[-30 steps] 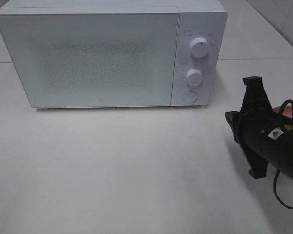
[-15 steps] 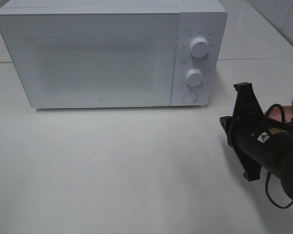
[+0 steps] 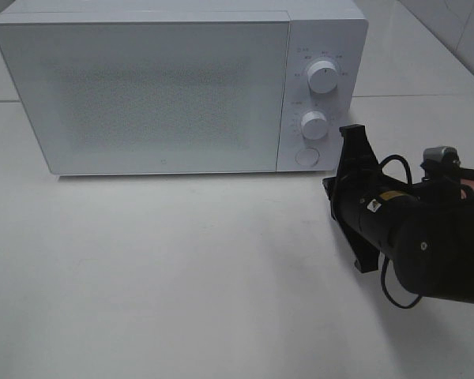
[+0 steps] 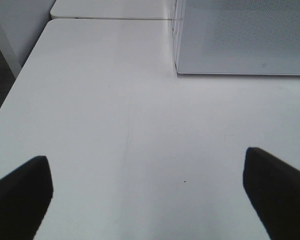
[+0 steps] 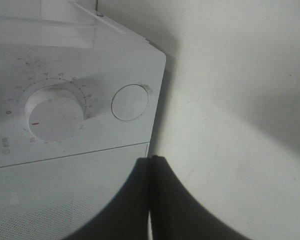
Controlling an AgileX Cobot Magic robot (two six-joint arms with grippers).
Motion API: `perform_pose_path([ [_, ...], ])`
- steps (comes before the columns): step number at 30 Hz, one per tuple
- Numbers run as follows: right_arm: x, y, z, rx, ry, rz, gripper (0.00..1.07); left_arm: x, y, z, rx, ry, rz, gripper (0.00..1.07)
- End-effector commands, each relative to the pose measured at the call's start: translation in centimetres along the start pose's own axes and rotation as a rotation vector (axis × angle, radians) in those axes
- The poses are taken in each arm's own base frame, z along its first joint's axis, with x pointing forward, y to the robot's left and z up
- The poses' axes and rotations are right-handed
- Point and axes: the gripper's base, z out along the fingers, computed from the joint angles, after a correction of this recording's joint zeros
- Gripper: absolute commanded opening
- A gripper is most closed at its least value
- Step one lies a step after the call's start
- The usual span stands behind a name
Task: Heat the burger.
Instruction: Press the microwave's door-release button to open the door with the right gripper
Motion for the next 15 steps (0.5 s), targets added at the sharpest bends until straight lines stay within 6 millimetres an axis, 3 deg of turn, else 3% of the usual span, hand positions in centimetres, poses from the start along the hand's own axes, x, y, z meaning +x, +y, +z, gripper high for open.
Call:
perform_pose_path([
  [1, 0.2, 0.8, 1.1, -0.022, -0.001, 0.018, 0.00, 0.1, 0.0, -0.2, 0.003, -0.032, -0.001, 0.98],
  [15, 0.6, 1.6, 3.9, -0.019, -0.013, 0.088, 0.00, 0.1, 0.0, -0.2, 0.004, -0.032, -0.002, 0.98],
])
